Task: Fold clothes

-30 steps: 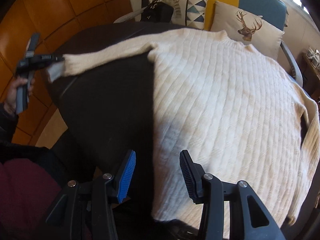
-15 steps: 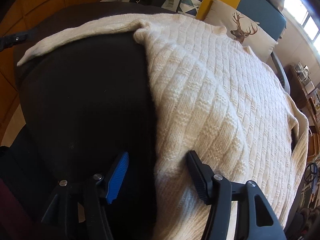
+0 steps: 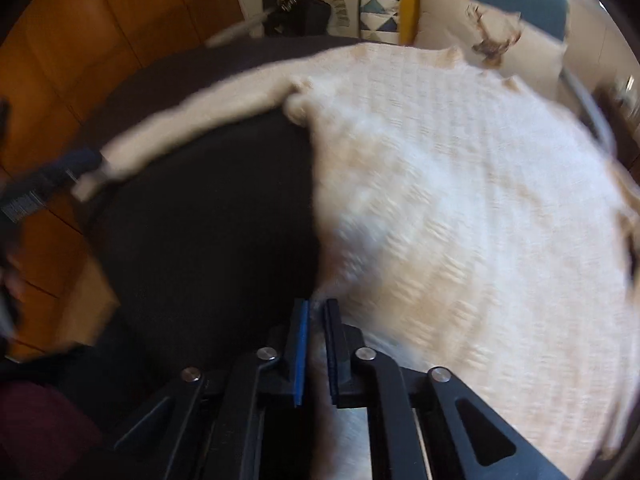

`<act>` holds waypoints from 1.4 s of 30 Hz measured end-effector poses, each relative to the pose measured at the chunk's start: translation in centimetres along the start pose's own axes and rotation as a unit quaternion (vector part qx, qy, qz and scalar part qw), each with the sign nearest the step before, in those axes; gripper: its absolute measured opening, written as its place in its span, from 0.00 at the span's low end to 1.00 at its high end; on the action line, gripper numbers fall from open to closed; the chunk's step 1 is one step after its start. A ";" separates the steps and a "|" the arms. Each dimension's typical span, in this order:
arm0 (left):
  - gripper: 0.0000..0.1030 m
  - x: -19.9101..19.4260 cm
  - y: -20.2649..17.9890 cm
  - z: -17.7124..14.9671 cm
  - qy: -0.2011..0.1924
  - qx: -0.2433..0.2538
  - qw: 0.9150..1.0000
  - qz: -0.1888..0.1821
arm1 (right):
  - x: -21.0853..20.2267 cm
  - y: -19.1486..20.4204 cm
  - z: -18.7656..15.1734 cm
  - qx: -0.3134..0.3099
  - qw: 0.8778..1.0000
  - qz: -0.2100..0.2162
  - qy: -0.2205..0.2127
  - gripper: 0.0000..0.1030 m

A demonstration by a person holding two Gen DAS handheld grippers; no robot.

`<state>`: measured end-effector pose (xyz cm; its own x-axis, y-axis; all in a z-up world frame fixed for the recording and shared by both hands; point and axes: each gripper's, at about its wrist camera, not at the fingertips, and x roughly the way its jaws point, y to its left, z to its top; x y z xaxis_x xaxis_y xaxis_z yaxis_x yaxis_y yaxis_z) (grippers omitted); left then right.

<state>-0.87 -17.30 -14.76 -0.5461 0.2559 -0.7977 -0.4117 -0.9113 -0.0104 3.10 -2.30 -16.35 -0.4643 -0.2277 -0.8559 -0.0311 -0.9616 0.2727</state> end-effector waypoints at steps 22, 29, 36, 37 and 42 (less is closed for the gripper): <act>0.40 3.9 -1.2 -1.3 0.081 -0.025 0.992 -0.095 | 3.3 0.9 -0.7 -0.153 0.969 -0.191 0.029 0.45; 0.40 4.5 -1.5 -1.3 0.094 -0.028 0.989 -0.107 | 3.5 0.5 0.2 -0.169 0.965 -0.191 0.052 0.56; 0.40 4.5 -0.5 -1.5 0.094 -0.041 0.989 -0.110 | 2.9 -0.9 1.2 -0.101 0.976 -0.194 0.013 0.16; 0.40 4.6 -0.3 -1.6 0.096 -0.044 0.988 -0.111 | 2.7 -1.3 1.4 -0.083 0.978 -0.192 0.003 0.15; 0.40 4.7 0.2 -1.9 0.099 -0.057 0.986 -0.118 | 0.9 -3.9 3.4 0.045 0.997 -0.046 -0.050 0.10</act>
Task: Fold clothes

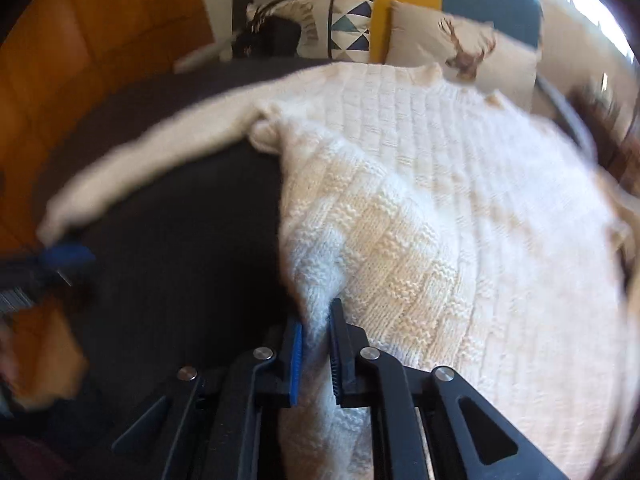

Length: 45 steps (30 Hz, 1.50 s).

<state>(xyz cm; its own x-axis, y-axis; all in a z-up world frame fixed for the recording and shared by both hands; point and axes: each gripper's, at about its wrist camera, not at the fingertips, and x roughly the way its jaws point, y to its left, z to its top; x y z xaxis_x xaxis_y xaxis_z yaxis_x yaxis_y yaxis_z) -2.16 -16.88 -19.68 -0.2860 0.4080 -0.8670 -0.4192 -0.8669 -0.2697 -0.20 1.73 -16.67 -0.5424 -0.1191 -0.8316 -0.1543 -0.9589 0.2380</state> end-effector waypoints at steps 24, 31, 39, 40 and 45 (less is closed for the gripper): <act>0.47 0.9 -0.9 3.8 -0.015 -0.016 0.997 -0.078 | -9.1 -9.1 -7.7 -0.063 0.975 -0.195 0.086 0.25; 0.47 0.9 2.3 3.8 -0.003 -0.046 0.997 -0.060 | -13.9 -15.2 -4.8 0.059 0.963 -0.264 0.013 0.23; 0.47 1.8 1.1 3.5 0.014 -0.044 0.996 -0.080 | -5.9 8.9 -3.8 -0.161 0.987 -0.001 0.029 0.28; 0.47 1.8 0.8 3.3 0.016 -0.036 0.996 -0.082 | -4.0 9.9 -4.3 -0.201 0.978 -0.031 0.045 0.29; 0.47 1.7 -0.5 2.0 0.027 0.021 0.993 -0.110 | 0.6 8.4 -5.5 -0.265 0.950 -0.128 0.106 0.25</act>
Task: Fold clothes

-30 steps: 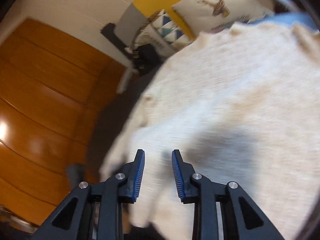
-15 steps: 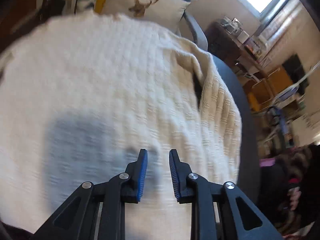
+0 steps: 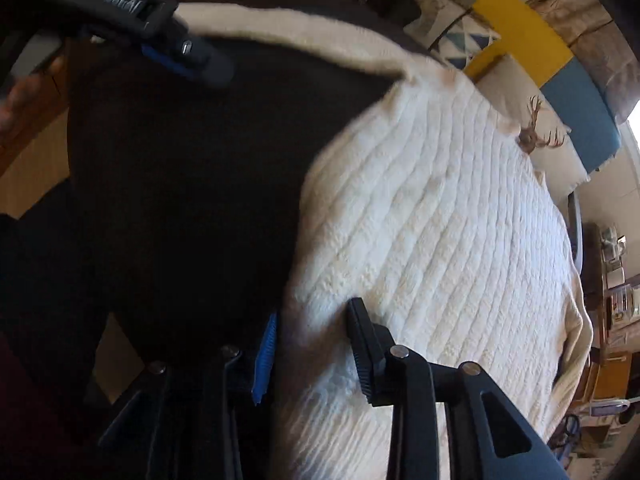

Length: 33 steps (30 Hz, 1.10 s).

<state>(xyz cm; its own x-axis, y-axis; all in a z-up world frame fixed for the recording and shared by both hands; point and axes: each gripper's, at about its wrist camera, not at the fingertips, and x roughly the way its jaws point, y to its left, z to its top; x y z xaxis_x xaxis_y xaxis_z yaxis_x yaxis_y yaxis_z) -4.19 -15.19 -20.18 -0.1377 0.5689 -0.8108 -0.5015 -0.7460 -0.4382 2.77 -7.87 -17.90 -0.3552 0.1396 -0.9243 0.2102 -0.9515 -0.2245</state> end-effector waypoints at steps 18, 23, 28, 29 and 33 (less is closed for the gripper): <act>0.60 5.2 -4.4 2.1 0.047 0.012 0.979 -0.201 | -1.9 -11.2 -6.2 0.345 0.862 0.349 -0.126 0.15; 0.57 7.0 -5.6 1.9 0.076 0.011 0.970 -0.231 | -3.6 -12.1 -7.5 0.336 0.880 0.310 -0.125 0.21; 0.09 5.9 -5.6 -0.3 0.087 0.042 0.985 -0.140 | -3.5 -14.0 -9.0 0.318 0.932 0.134 -0.111 0.22; 0.08 5.2 -5.1 -0.4 0.082 0.043 0.988 -0.125 | -3.2 -13.9 -9.2 0.306 0.943 0.086 -0.095 0.22; 0.06 2.7 -1.3 0.6 0.055 0.038 0.997 -0.050 | 0.1 -12.7 -9.8 0.281 0.959 0.033 -0.019 0.22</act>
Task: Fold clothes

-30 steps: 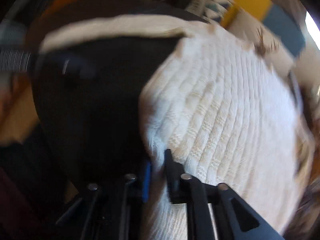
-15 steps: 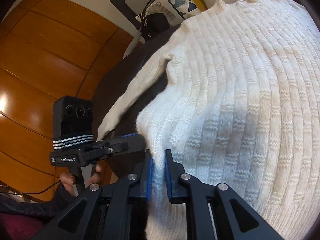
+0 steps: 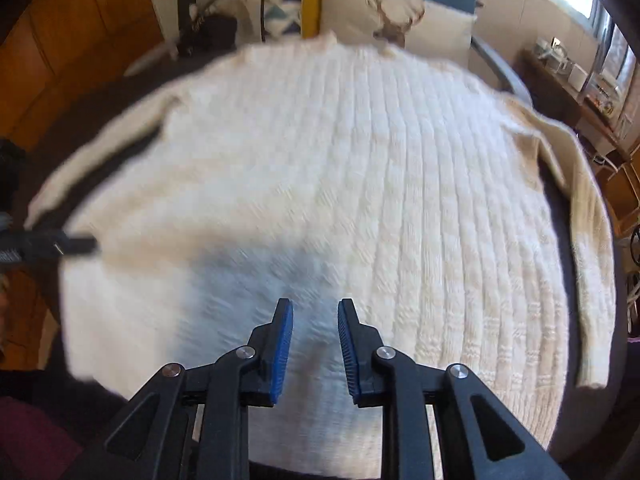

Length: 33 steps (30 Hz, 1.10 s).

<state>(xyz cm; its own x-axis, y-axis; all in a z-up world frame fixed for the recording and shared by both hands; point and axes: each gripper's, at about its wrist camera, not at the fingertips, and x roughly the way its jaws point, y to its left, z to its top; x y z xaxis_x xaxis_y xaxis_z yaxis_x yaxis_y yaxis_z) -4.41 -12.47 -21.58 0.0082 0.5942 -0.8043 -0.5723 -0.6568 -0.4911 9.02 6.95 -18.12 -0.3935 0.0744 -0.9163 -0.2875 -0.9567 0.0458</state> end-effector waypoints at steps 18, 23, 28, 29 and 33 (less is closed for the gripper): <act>0.35 -10.0 14.0 -0.4 -0.076 -0.112 0.984 0.115 | 1.9 0.8 1.1 -0.048 0.998 -0.031 0.005 0.26; 0.35 -11.9 18.0 -0.2 -0.140 -0.175 0.966 0.129 | 2.0 -0.9 1.1 0.019 0.999 -0.025 -0.007 0.30; 0.35 -11.3 19.4 0.6 -0.144 -0.168 0.961 0.163 | 2.8 0.9 1.3 -0.007 0.998 -0.058 -0.013 0.31; 0.35 -11.2 19.5 1.1 -0.147 -0.155 0.958 0.191 | 2.9 1.0 1.4 -0.007 0.998 -0.058 -0.012 0.32; 0.37 -11.0 22.4 4.2 -0.157 -0.133 0.928 0.310 | 3.3 1.1 2.2 0.003 0.998 -0.056 -0.012 0.33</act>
<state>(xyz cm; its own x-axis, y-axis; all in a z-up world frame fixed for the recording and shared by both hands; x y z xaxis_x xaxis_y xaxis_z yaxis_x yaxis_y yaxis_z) -20.75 -31.76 -22.26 -0.5191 0.1435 -0.8426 -0.1651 -0.9841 -0.0659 5.50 6.71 -20.27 -0.3795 0.1872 -0.9061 -0.3356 -0.9405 -0.0537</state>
